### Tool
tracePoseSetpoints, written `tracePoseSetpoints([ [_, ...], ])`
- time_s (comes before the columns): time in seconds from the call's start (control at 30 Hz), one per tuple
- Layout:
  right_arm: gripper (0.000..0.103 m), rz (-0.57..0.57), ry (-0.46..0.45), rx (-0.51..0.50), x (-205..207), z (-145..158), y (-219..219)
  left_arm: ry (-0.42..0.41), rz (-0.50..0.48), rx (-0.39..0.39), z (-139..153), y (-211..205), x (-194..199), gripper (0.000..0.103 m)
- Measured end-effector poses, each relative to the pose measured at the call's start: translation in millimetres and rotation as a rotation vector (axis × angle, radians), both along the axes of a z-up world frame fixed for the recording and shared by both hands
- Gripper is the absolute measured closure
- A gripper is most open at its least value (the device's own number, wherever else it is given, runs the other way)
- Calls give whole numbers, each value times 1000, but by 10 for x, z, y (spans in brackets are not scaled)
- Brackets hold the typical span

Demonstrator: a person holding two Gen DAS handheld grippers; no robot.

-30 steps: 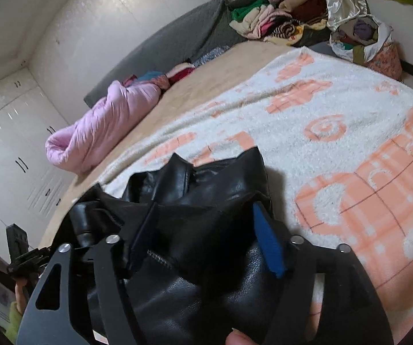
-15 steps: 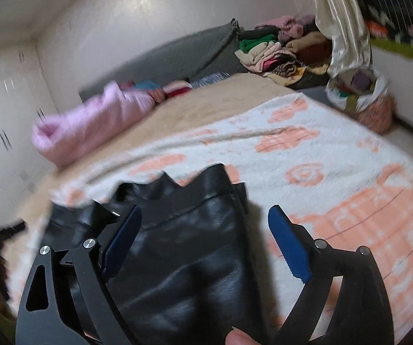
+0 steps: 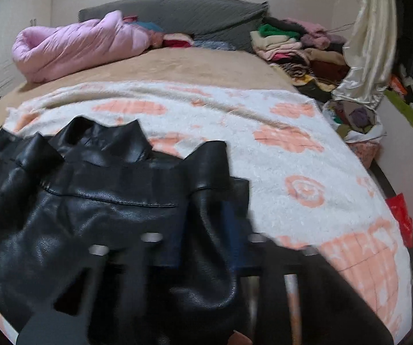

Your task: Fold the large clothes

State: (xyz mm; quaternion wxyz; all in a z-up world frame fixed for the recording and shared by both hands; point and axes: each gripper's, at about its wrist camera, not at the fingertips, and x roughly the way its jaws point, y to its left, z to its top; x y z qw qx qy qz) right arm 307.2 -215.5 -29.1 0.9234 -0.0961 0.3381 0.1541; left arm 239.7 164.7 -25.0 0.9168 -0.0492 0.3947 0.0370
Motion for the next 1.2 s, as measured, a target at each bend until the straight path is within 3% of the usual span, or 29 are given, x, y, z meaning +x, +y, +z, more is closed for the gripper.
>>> tracePoseSetpoints([
  [0.03,92,-6,-14,34,-15,55,-47,-25,-3,13,52,-19,-30,94],
  [0.23,95,-26,-112,266,-39,550,-310,-155,8,4,496,1,-23,95],
  [0.33,95,-51,-117,259,87,537,-309,-159,20,-20,497,42,114,95],
  [0.43,95,-80,-61,242,252,372,-289,-138,30,-54,375,75,264,95],
  [0.57,94,-118,17,209,390,110,-272,-60,34,-26,154,27,450,94],
  [0.77,90,-135,85,187,474,-120,-236,22,48,-51,-158,125,536,86],
  [0.93,87,-139,123,151,479,-310,-189,24,53,-50,-195,129,515,81],
  [1.2,86,-143,134,173,473,-336,-229,26,65,-35,-205,109,522,76],
])
